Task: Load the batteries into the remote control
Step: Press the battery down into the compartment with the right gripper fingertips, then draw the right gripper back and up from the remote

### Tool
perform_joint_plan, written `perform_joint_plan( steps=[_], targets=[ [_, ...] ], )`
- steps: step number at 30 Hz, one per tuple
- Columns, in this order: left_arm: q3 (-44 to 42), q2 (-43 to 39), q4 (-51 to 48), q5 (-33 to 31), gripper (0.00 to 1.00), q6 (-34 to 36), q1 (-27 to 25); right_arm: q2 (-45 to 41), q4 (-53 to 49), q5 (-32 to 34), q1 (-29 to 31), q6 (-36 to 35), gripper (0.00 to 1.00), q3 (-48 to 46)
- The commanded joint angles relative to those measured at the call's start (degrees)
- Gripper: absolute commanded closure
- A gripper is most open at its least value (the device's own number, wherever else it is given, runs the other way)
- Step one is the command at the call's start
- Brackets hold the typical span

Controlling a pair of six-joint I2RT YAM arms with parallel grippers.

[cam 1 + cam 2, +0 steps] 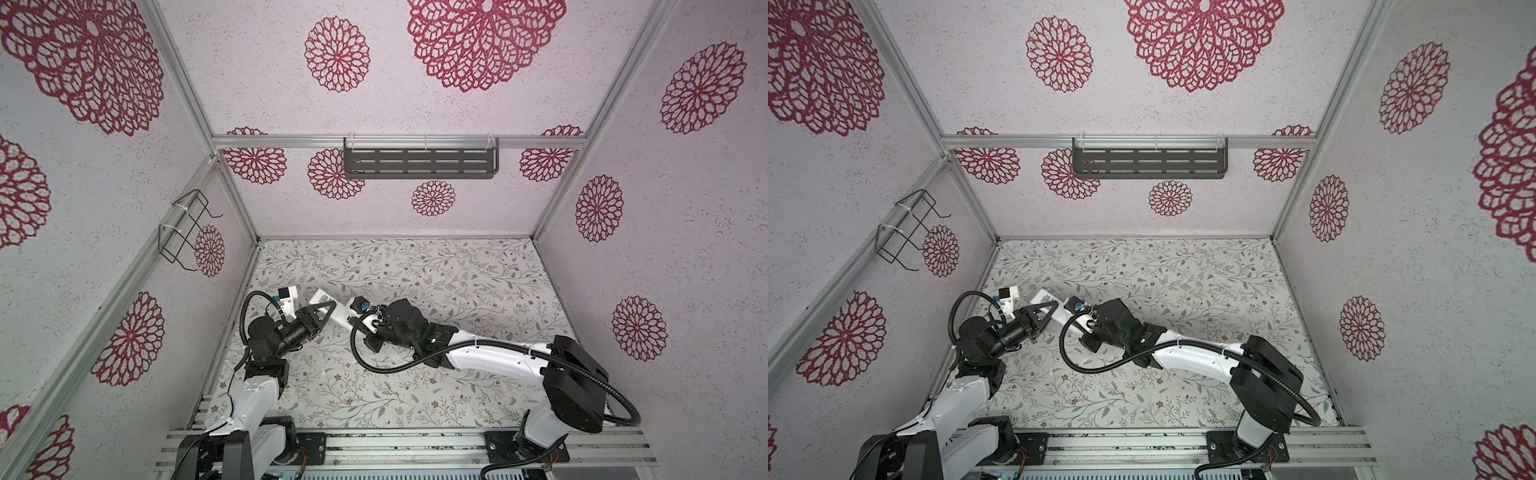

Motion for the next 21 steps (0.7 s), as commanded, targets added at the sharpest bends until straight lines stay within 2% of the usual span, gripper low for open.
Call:
perform_joint_plan(
  steps=[1,10,14,21],
  targets=[
    [3.0,-2.9,12.9,4.8,1.0,-5.7,-0.8,4.8,-16.6,1.8,0.6,-0.4,0.95,-5.4],
    [3.2,-2.8,10.8,4.7,1.0,-4.4,-0.9,1.5,-13.9,1.1,0.3,1.4,0.89,-6.3],
    [3.5,-3.4,7.2,4.6,1.0,-2.6,-1.0,-1.2,-11.9,0.6,-0.4,2.5,0.82,-5.8],
    [4.9,-5.2,-3.5,3.1,1.0,3.9,-2.3,-9.5,-7.7,-1.7,-2.0,4.1,0.76,-7.7]
  ],
)
